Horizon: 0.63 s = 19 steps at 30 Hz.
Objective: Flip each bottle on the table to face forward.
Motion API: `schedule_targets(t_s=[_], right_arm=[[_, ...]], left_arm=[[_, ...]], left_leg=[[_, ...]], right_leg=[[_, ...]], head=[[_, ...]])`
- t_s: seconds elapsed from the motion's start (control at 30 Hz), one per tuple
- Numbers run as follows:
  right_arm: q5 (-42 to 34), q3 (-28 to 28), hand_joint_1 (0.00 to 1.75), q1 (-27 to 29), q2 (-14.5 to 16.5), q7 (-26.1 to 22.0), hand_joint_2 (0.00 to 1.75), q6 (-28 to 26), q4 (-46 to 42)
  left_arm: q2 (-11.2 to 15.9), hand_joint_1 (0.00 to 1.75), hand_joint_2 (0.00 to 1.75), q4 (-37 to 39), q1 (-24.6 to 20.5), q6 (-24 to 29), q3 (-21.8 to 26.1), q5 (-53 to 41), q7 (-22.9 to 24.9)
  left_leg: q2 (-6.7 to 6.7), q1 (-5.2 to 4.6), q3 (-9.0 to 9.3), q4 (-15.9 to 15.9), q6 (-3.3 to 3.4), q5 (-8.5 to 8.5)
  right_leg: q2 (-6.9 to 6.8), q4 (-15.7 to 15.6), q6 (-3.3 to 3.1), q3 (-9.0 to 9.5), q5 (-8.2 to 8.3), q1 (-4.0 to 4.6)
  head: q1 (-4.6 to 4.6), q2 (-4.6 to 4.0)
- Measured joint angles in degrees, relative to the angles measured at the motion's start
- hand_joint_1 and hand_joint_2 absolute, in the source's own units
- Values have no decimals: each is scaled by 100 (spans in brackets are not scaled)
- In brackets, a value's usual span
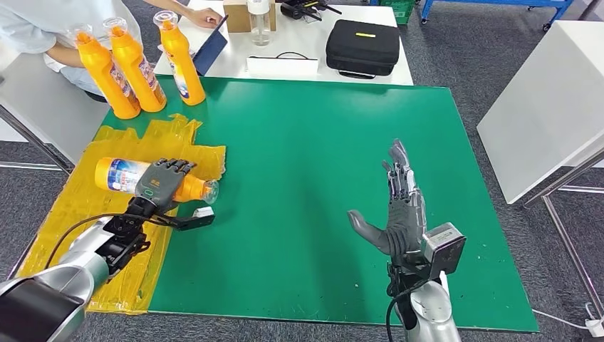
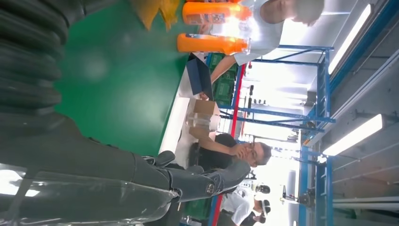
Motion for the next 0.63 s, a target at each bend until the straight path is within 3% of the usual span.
schedule_targets(t_s=[0.27, 0.4, 0.63], right_arm=[[43, -16, 0, -4, 59, 7, 175, -15, 49], [118, -71, 0, 0, 73, 11, 175, -44, 50], [197, -167, 0, -4, 55, 266, 175, 55, 57]], left_arm=[[-132, 0, 175, 0, 56, 90, 466, 180, -243], [-239, 0, 0, -19, 81, 199, 790, 521, -672], [-591, 0, 0, -320, 125, -134, 1876, 2114, -2336]], left_leg=[[0, 0, 0, 0, 0, 0], [0, 0, 1, 0, 0, 0], [-4, -1, 0, 1, 0, 0]], right_leg=[[-1, 0, 0, 0, 0, 0], [0, 0, 0, 0, 0, 0], [-3, -1, 1, 2, 1, 0]], head=[[-1, 0], [-1, 0], [0, 0]])
